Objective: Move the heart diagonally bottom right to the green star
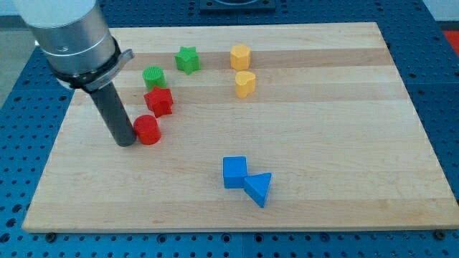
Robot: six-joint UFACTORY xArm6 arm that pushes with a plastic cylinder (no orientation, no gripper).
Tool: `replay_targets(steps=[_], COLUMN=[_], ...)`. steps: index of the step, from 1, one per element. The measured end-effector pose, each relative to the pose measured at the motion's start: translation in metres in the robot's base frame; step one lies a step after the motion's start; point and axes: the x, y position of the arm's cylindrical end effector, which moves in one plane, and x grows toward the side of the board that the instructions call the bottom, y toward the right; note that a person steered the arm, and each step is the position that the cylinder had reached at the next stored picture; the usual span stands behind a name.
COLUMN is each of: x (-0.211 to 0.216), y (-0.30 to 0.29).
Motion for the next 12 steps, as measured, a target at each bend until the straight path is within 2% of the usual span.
replay_targets(steps=[5, 6, 7, 10, 12], x=[-0.017, -0.034, -0.069, -0.116, -0.116], y=[0.119, 0.189, 0.217, 0.234, 0.227])
